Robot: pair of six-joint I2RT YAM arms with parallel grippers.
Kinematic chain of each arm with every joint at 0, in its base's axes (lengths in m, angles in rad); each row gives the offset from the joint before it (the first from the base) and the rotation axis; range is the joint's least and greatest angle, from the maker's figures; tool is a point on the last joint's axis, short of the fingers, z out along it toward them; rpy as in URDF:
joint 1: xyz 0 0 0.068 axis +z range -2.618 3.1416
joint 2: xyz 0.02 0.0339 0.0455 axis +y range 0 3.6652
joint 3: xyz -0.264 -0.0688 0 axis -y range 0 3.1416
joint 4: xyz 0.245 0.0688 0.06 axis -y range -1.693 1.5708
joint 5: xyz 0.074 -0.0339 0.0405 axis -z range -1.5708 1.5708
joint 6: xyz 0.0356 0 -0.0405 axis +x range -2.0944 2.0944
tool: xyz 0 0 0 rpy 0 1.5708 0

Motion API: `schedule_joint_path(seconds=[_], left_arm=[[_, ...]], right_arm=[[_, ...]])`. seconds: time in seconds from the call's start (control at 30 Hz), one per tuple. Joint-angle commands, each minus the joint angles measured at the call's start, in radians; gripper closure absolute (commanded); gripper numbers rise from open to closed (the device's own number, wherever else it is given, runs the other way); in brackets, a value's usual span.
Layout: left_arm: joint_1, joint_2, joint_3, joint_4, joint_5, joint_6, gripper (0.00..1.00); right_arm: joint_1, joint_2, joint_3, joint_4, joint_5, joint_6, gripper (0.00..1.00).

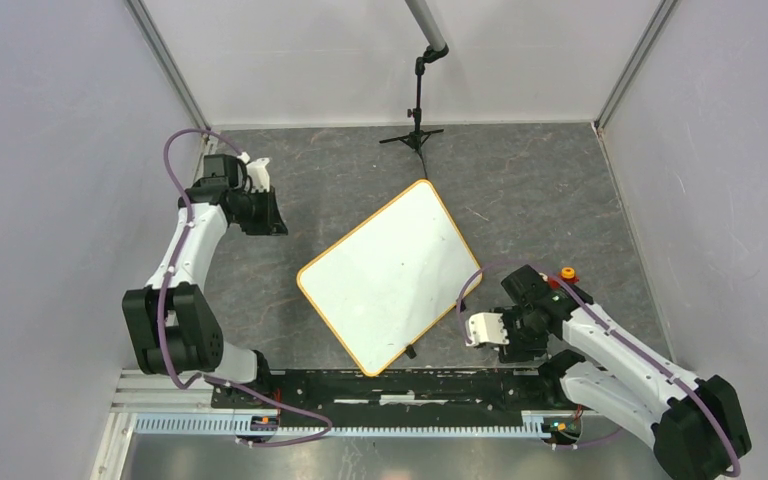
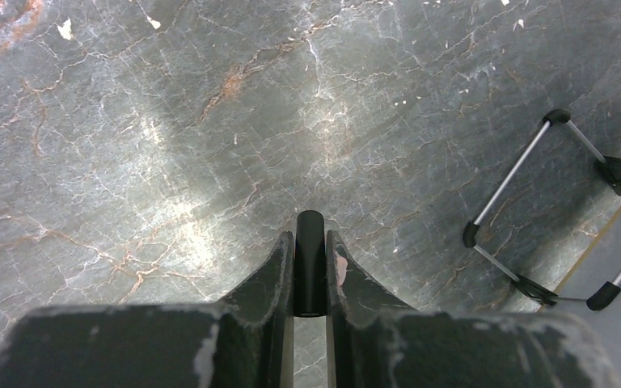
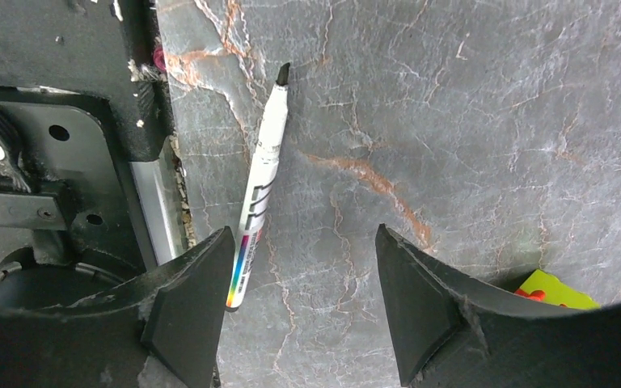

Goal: Write a sentence on the whiteboard
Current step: Pick up the whiteboard marker without the cap from the center of the board.

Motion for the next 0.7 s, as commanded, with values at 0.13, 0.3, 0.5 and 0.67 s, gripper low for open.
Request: schedule_joint_path(seconds=[0.13, 0.3, 0.5, 0.67], left_arm=[[0.004, 0.039, -0.023, 0.052, -0.021, 0.064, 0.96], [0.004, 0.064, -0.057, 0.057, -0.043, 0.136, 0.93], [0.004, 0.139, -0.089, 0.096, -0.191, 0.229, 0.91], [0.004, 0.215, -0.088, 0.111, -0.276, 0.277, 0.87]], right_arm=[[0.039, 0.04, -0.039, 0.075, 0.082, 0.044, 0.38], [0.048, 0.059, -0.044, 0.085, 0.095, 0.047, 0.48], [0.059, 0.077, -0.047, 0.099, 0.094, 0.047, 0.78], [0.061, 0.048, -0.047, 0.111, 0.096, 0.052, 1.0]])
